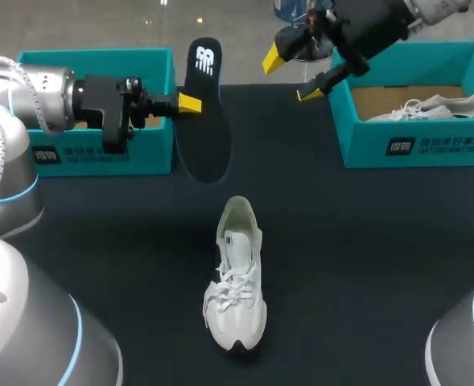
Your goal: Take the shoe out of the shoebox, open the shoe tongue, remove and reinsert the insole, then place the shoe into the shoebox
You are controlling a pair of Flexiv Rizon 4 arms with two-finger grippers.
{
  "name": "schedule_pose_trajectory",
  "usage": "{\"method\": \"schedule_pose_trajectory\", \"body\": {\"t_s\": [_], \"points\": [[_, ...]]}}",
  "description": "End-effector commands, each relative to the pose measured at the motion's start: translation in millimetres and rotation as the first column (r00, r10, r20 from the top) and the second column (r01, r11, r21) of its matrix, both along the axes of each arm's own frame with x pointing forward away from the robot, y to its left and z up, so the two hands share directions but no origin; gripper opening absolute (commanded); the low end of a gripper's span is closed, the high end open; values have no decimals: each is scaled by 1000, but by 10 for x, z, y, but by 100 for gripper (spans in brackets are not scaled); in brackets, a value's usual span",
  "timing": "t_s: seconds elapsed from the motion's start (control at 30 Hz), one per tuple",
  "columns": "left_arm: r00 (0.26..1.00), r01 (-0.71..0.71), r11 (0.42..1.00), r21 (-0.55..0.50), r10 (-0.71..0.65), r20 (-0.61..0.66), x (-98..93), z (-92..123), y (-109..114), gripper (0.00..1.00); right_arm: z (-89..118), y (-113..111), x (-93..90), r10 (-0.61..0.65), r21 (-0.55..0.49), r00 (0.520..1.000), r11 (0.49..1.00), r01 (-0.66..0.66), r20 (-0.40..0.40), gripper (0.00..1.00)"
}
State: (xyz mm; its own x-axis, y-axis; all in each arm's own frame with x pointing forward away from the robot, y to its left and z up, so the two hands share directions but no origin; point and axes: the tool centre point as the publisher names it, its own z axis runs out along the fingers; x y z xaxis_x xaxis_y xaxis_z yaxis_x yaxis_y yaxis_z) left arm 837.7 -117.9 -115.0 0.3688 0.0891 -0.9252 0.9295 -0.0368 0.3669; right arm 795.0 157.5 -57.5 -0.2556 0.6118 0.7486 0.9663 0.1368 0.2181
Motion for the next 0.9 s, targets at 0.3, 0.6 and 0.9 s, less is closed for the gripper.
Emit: {"method": "schedule_pose_trajectory", "body": {"t_s": [0.3,0.6,0.9], "points": [[1000,0,1000,-2,0,3,0,-9,-6,0,-279,328,103,22,309,998,950,-41,62,100],[1000,0,1000,-2,0,3,0,-9,-6,0,-399,596,169,31,310,992,948,-68,121,100],[1000,0,1000,-2,0,3,0,-9,-6,0,-533,907,187,53,339,990,936,-94,127,100]]}}
